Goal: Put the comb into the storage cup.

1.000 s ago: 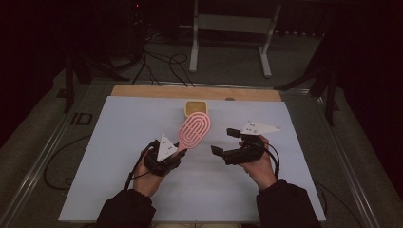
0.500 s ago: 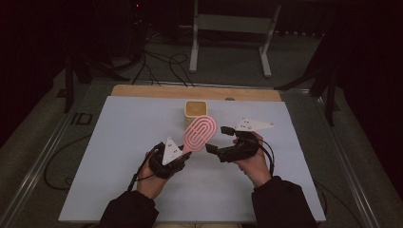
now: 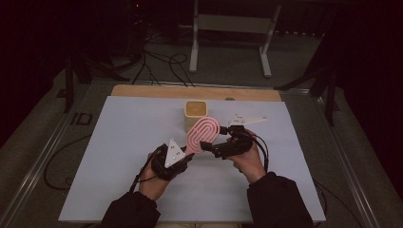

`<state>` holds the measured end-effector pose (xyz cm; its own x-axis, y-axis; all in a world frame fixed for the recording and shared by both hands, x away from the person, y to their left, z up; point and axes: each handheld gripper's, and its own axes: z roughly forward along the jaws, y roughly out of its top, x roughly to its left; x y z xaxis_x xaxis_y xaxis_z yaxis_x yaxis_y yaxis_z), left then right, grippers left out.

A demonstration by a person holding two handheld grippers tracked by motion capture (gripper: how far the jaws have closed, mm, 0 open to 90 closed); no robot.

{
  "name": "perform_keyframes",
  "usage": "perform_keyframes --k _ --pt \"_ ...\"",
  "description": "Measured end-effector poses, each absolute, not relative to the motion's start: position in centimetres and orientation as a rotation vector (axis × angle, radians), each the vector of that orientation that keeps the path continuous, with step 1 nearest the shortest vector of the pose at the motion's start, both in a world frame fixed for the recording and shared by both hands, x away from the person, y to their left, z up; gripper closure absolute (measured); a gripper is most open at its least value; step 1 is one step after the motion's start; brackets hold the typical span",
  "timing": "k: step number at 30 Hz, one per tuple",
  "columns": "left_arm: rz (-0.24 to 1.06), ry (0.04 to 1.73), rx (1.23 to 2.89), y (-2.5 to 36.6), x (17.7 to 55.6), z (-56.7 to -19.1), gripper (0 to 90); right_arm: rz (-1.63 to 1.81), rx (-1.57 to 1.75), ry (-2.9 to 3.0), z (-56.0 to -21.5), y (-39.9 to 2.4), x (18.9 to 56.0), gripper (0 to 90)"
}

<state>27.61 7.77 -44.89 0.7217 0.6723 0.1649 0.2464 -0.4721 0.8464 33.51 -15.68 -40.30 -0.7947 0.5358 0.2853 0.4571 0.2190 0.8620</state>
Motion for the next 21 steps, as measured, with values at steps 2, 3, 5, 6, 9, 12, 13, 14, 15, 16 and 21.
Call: perform_keyframes --k 2,3,5,6,9,12,13,14,15,16,21 --pt "0.615 0.699 2.041 7.65 27.55 -44.91 69.9 1.646 0.976 2.405 -40.25 -15.5 33.57 12.3" --pt "0.616 0.697 2.041 7.64 27.53 -44.91 69.9 1.645 0.978 2.408 -40.22 -15.38 33.6 13.4" --pt "0.615 0.696 2.04 7.58 27.49 -44.9 69.9 1.644 0.989 2.413 -40.18 -15.22 33.66 16.9" --pt "0.617 0.694 2.039 7.57 27.47 -44.89 69.9 1.643 0.999 2.417 -40.2 -15.05 33.71 21.6" --pt "0.619 0.69 2.037 7.54 27.42 -44.86 69.9 1.636 1.004 2.419 -40.26 -14.98 33.75 28.1" --pt "0.62 0.687 2.035 7.5 27.35 -44.85 69.9 1.647 1.037 2.424 -40.4 -15.02 33.92 41.5" --pt "0.619 0.686 2.034 7.49 27.34 -44.85 69.9 1.647 1.037 2.424 -40.4 -15.02 33.92 41.5" --pt "0.62 0.685 2.032 7.47 27.33 -44.85 69.9 1.654 1.044 2.425 -40.42 -15.03 33.94 43.2" --pt "0.622 0.685 2.031 7.46 27.32 -44.86 69.9 1.664 1.049 2.428 -40.46 -15.07 33.99 46.0" --pt "0.62 0.684 2.034 7.46 27.33 -44.87 69.9 1.678 1.047 2.431 -40.51 -15.08 34.02 46.9" --pt "0.623 0.674 2.034 7.41 27.32 -44.98 69.9 1.681 1.068 2.461 -40.68 -15.05 34.14 49.1"
